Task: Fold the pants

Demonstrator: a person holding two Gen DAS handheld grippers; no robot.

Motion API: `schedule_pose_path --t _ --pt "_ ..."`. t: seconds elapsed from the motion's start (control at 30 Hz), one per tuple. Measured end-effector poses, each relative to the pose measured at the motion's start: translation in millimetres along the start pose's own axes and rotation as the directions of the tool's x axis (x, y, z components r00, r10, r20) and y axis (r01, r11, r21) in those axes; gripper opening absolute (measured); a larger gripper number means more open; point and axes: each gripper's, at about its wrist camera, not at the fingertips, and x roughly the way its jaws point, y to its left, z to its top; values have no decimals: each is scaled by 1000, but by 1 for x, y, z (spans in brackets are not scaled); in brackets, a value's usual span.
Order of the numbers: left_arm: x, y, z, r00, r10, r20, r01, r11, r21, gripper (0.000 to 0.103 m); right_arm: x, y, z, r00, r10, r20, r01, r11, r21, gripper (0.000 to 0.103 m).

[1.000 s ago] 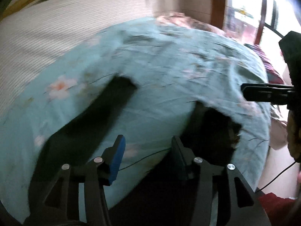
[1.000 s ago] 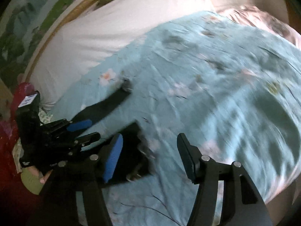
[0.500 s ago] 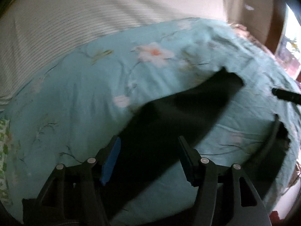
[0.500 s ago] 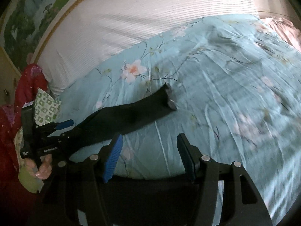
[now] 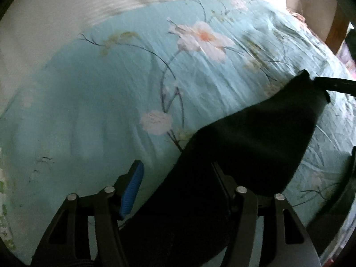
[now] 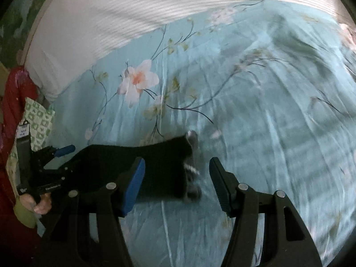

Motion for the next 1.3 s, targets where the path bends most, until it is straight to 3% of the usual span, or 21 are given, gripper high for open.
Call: schedule_pose_path --t 0.13,0.17,0.23,0.27,0.43,0.73,1.07,1.3 --pt "6 -1 0 998 -61 -25 62 998 18 32 20 -4 11 999 15 -29 -15 1000 -21 59" --pt "5 -3 -1 997 -73 -25 73 997 25 22 24 -5 13 999 27 -30 -28 999 -23 56" --pt "-1 -9 -4 998 -61 1 61 996 59 7 30 -3 15 998 31 -48 -33 999 -40 18" --pt "-6 -13 -6 998 -55 19 53 996 72 6 31 -1 16 999 25 -45 -27 999 -47 9" --pt "-50 -20 -27 987 -96 132 84 992 96 5 -4 11 11 995 69 67 -62 992 -106 8" --pt "-113 -39 -73 969 -118 215 101 991 89 3 -73 25 -33 977 137 164 -94 966 -242 7" --pt "-143 -105 -153 963 -153 220 118 979 165 3 -105 8 -113 978 107 178 -43 943 -330 7" --pt "-147 -127 -190 966 -159 206 119 974 194 3 -124 19 -151 976 54 209 40 905 -424 6"
